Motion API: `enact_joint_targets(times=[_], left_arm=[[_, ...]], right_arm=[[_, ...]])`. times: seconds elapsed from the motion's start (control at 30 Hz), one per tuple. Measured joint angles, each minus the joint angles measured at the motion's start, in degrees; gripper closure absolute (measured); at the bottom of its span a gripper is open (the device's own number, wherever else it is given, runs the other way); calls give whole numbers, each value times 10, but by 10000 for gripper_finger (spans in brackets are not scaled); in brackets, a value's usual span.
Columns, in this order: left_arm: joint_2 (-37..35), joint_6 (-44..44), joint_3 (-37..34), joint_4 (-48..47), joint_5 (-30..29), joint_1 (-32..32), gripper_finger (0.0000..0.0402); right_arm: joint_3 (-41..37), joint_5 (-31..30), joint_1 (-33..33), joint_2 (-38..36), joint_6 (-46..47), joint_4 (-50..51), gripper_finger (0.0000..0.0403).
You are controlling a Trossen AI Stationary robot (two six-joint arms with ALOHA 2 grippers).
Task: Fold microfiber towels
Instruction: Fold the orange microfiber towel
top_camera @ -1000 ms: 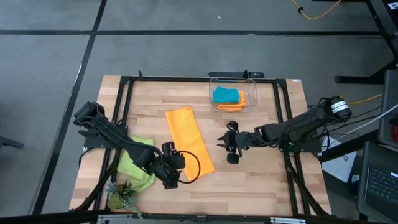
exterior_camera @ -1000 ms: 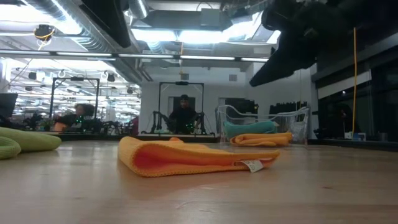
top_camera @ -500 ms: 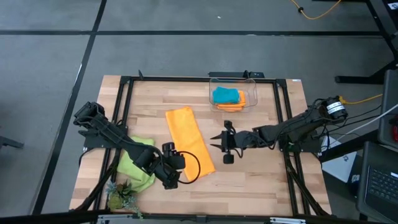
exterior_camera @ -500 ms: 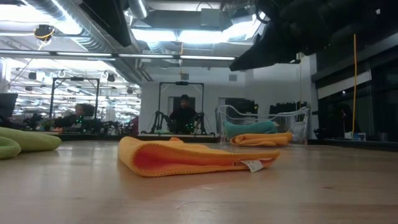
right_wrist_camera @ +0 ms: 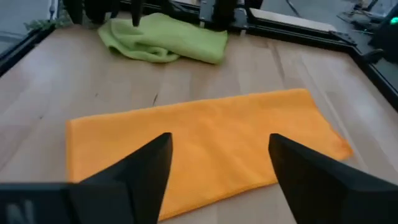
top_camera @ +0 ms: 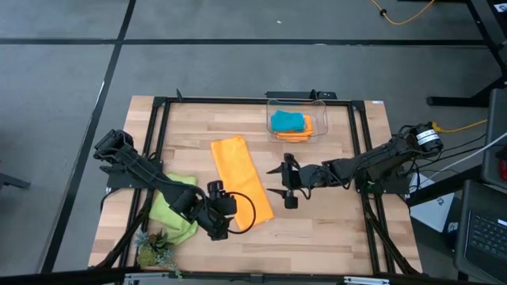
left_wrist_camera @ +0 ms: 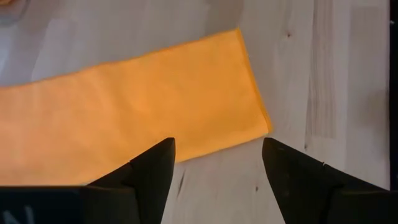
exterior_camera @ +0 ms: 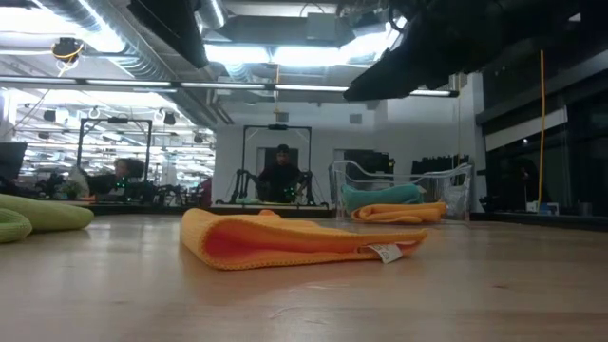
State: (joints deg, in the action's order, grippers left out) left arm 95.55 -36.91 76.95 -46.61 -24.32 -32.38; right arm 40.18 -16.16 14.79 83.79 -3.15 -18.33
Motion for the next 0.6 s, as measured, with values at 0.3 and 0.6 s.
enact_joint_targets(times=[0.3,0.6], left_arm=[[15,57,0,63,10,0,165],[111,169,1,173,37,-10,166]], right_arm=[[0,102,0,0,-27,-7,115],[0,207,53,80,-35,-24,115]])
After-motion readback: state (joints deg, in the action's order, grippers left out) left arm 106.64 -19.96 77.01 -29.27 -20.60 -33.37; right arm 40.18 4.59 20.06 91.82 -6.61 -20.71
